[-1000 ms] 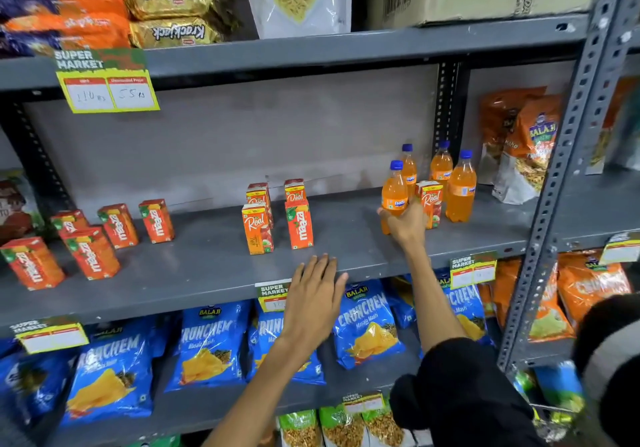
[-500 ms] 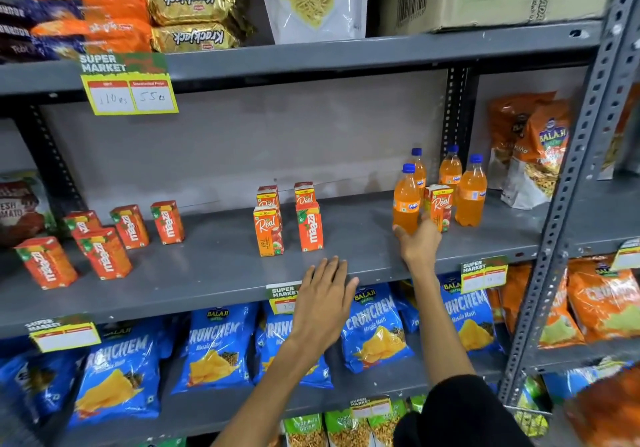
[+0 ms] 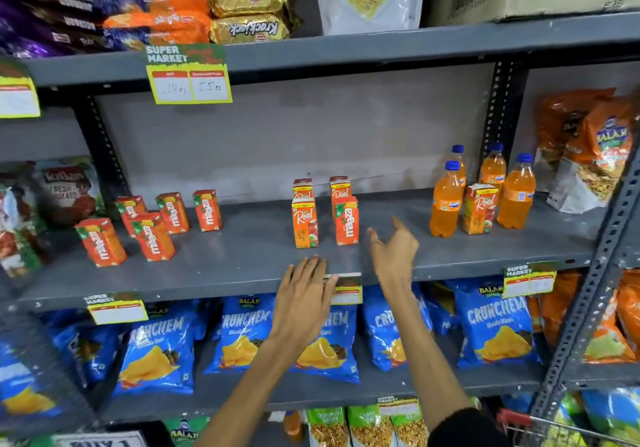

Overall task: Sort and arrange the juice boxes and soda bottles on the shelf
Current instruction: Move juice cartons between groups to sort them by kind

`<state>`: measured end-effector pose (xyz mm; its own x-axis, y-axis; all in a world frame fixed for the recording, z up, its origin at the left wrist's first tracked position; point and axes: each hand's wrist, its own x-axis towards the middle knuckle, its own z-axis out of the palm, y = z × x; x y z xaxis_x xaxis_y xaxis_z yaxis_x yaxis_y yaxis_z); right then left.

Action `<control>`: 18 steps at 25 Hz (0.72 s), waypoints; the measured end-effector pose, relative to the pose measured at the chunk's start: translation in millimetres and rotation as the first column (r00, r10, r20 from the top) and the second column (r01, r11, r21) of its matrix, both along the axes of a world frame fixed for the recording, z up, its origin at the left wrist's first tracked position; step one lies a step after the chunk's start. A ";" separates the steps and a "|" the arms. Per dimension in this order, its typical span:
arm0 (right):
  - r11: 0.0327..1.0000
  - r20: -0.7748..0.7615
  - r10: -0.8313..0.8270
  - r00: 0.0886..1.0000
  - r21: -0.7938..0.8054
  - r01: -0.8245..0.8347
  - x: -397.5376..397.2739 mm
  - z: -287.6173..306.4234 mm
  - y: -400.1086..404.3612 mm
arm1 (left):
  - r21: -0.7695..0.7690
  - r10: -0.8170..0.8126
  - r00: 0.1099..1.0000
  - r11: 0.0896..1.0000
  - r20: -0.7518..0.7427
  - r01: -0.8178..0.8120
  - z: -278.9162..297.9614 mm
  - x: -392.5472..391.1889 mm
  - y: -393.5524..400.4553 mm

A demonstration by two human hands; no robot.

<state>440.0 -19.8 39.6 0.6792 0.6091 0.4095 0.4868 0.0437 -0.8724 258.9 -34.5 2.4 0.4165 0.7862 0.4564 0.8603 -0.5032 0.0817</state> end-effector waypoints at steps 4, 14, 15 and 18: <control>0.987 0.015 0.138 0.990 -0.082 -0.137 -29.9 9.1 27.3 | 0.009 0.045 0.999 0.999 0.027 -0.045 -0.8 -32.3 7.2; 0.980 -0.038 0.110 0.993 -0.163 -0.115 -41.8 9.2 42.1 | 0.012 0.057 0.998 0.998 -0.031 -0.057 -8.0 -47.7 15.4; 0.981 -0.043 0.106 0.993 -0.161 -0.112 -42.6 10.1 40.2 | 0.015 0.059 0.998 0.998 -0.037 -0.059 -8.2 -48.1 15.0; 0.984 -0.034 0.103 0.994 -0.144 -0.106 -45.1 11.0 30.0 | 0.014 0.054 0.998 0.998 -0.044 -0.053 -7.5 -48.7 14.3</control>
